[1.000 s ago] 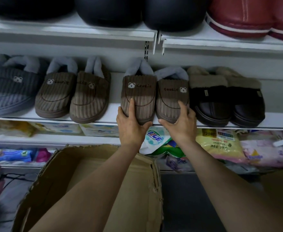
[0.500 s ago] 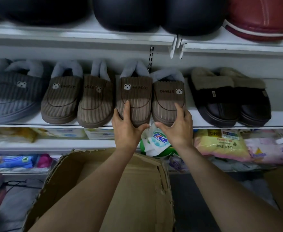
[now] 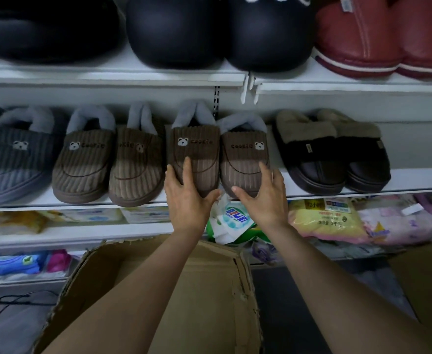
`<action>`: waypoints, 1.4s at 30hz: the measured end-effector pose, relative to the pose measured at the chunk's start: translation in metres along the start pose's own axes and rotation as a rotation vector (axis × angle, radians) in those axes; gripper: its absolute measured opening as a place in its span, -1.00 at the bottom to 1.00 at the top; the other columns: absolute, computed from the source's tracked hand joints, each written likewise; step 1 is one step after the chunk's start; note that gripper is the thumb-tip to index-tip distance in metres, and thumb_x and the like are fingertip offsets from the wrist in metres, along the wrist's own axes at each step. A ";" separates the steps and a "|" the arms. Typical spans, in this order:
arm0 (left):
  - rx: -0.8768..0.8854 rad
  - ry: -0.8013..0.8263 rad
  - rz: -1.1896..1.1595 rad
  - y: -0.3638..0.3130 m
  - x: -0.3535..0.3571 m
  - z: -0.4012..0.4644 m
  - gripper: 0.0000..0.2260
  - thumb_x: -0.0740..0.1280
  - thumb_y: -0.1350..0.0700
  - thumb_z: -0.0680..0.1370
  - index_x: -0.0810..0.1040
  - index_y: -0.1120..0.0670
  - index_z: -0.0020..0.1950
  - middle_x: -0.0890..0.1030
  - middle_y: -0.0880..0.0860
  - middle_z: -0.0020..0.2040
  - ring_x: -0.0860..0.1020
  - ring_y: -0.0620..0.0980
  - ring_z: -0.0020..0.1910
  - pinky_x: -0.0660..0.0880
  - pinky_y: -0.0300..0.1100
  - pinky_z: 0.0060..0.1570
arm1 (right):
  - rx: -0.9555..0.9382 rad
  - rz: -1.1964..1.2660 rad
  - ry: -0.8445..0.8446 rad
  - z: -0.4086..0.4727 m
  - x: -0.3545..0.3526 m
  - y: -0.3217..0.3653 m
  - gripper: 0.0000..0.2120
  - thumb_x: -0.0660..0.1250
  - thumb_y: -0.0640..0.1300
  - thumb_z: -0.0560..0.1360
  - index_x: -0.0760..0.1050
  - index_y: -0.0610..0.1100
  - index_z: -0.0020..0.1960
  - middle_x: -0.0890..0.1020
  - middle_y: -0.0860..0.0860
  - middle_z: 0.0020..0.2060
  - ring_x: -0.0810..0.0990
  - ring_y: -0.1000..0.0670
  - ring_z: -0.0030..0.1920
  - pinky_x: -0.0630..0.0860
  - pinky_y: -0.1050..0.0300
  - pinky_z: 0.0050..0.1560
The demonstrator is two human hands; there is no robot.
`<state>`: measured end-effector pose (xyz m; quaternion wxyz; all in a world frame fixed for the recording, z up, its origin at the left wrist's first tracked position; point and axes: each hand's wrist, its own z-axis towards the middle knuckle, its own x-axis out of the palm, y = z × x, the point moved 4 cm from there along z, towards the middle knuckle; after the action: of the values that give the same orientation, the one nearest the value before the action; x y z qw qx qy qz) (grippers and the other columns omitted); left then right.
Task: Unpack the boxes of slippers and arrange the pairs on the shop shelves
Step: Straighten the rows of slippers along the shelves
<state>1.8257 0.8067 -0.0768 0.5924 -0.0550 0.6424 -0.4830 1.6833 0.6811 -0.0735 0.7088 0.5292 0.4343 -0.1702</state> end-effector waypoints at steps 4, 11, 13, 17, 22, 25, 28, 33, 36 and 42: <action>0.049 -0.020 -0.013 -0.041 0.007 -0.002 -0.11 0.51 -0.18 0.42 0.14 0.03 0.61 0.08 0.28 0.59 0.06 0.24 0.56 0.11 0.10 0.51 | -0.013 0.006 -0.034 0.009 -0.035 -0.013 -0.19 0.38 0.25 0.50 0.13 0.00 0.60 0.07 -0.12 0.61 0.11 -0.16 0.59 0.27 -0.07 0.45; 0.098 -0.006 -0.091 -0.125 0.071 -0.024 -0.13 0.52 -0.20 0.39 0.24 0.10 0.58 0.17 0.31 0.55 0.15 0.29 0.53 0.19 0.13 0.48 | -0.056 -0.062 -0.149 0.043 -0.110 -0.087 -0.27 0.42 0.15 0.50 0.29 -0.14 0.54 0.21 -0.19 0.56 0.20 -0.21 0.54 0.30 -0.08 0.42; 0.104 0.043 -0.092 -0.150 0.102 -0.035 -0.12 0.51 -0.21 0.40 0.24 0.11 0.58 0.18 0.31 0.55 0.16 0.30 0.52 0.19 0.12 0.46 | -0.035 -0.084 -0.177 0.055 -0.130 -0.121 -0.28 0.44 0.14 0.50 0.31 -0.15 0.53 0.22 -0.22 0.55 0.21 -0.24 0.53 0.28 -0.11 0.44; 0.044 0.111 -0.130 -0.191 0.162 -0.053 -0.09 0.53 -0.22 0.36 0.23 0.06 0.58 0.19 0.30 0.53 0.19 0.29 0.50 0.19 0.08 0.45 | 0.006 -0.131 -0.165 0.078 -0.158 -0.187 -0.19 0.49 0.16 0.44 0.29 -0.15 0.54 0.22 -0.29 0.54 0.19 -0.29 0.53 0.22 -0.19 0.50; -0.024 0.053 -0.132 -0.214 0.206 -0.065 0.01 0.58 -0.16 0.32 0.11 0.02 0.62 0.14 0.27 0.54 0.23 0.32 0.46 0.21 0.10 0.44 | 0.039 -0.064 -0.025 0.102 -0.168 -0.231 -0.03 0.53 0.23 0.36 0.10 0.07 0.60 0.08 -0.22 0.59 0.16 -0.26 0.56 0.25 -0.12 0.49; -0.045 0.005 -0.112 -0.216 0.213 -0.067 0.05 0.60 -0.13 0.30 0.07 0.01 0.63 0.12 0.27 0.55 0.23 0.32 0.45 0.22 0.10 0.42 | 0.000 0.022 0.001 0.109 -0.165 -0.236 0.03 0.57 0.24 0.29 0.08 0.09 0.59 0.17 -0.21 0.55 0.23 -0.24 0.53 0.36 -0.16 0.44; -0.035 -0.033 -0.087 -0.215 0.214 -0.066 0.03 0.60 -0.13 0.30 0.11 0.04 0.62 0.20 0.28 0.52 0.28 0.30 0.42 0.24 0.06 0.40 | -0.015 0.053 -0.040 0.110 -0.163 -0.236 0.04 0.58 0.23 0.26 0.12 0.07 0.58 0.30 -0.16 0.46 0.32 -0.22 0.46 0.42 -0.15 0.37; -0.005 -0.081 -0.054 -0.208 0.207 -0.068 0.00 0.59 -0.14 0.30 0.14 0.05 0.61 0.27 0.25 0.48 0.33 0.29 0.36 0.29 0.07 0.36 | -0.024 0.037 -0.071 0.103 -0.159 -0.228 0.04 0.57 0.27 0.25 0.11 0.12 0.58 0.32 -0.12 0.45 0.34 -0.21 0.43 0.44 -0.13 0.32; -0.006 -0.108 -0.033 -0.200 0.199 -0.072 0.01 0.59 -0.13 0.30 0.13 0.02 0.61 0.27 0.23 0.49 0.34 0.27 0.36 0.30 0.06 0.35 | -0.046 0.033 -0.061 0.098 -0.153 -0.222 0.04 0.56 0.28 0.26 0.10 0.12 0.58 0.31 -0.13 0.45 0.34 -0.22 0.42 0.42 -0.13 0.33; -0.041 -0.098 -0.069 -0.181 0.186 -0.068 0.01 0.61 -0.11 0.30 0.14 0.01 0.62 0.25 0.28 0.51 0.27 0.27 0.46 0.27 0.08 0.40 | -0.068 0.025 -0.039 0.094 -0.140 -0.206 0.05 0.55 0.31 0.25 0.08 0.12 0.58 0.30 -0.14 0.45 0.33 -0.24 0.41 0.40 -0.13 0.33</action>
<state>1.6253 0.6293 -0.0964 0.6049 -0.1128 0.6201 -0.4866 1.5008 0.4871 -0.0809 0.7369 0.5068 0.4191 -0.1567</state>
